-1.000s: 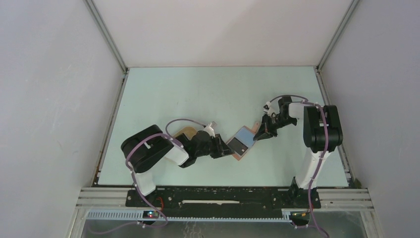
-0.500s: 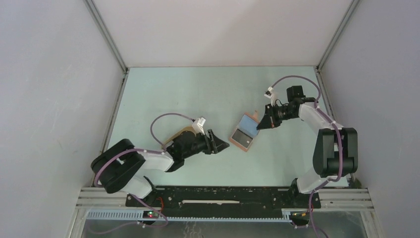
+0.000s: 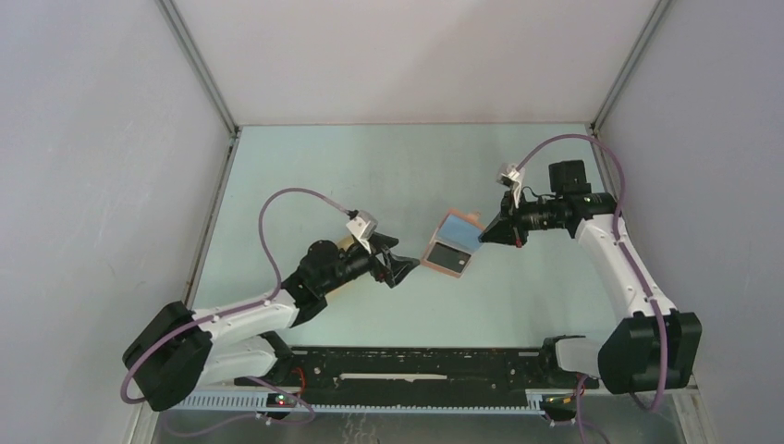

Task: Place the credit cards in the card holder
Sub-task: Close the card holder at the center of the board.

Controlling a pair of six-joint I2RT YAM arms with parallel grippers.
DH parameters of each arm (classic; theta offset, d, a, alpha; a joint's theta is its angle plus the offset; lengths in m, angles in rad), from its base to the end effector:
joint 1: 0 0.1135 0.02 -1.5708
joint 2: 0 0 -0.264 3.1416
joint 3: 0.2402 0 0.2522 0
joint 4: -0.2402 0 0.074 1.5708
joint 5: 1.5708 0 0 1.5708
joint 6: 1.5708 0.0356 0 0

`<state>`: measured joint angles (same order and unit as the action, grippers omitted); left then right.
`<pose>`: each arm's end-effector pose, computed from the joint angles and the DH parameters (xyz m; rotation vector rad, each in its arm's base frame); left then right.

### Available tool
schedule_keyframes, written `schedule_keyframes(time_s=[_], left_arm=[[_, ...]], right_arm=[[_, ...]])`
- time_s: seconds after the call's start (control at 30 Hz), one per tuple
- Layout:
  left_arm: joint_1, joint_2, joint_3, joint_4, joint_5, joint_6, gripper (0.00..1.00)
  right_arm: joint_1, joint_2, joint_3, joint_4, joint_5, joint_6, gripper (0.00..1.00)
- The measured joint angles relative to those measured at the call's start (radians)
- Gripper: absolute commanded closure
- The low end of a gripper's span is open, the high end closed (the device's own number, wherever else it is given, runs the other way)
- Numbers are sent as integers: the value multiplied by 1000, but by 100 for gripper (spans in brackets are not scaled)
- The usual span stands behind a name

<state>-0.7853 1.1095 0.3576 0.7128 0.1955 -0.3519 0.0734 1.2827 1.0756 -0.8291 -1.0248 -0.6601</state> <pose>0.1586 -0.1684 0.2222 0.5229 1.6284 -1.0224 0.2413 0.0482 0.2954 -1.0902 1.9059 0.9967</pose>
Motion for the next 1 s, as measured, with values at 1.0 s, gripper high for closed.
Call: schedule_keyframes(time_s=[1.0], left_arm=[[56, 156, 11, 63, 385, -141, 32]], right_arm=[[87, -58, 1, -142, -78, -123, 100]])
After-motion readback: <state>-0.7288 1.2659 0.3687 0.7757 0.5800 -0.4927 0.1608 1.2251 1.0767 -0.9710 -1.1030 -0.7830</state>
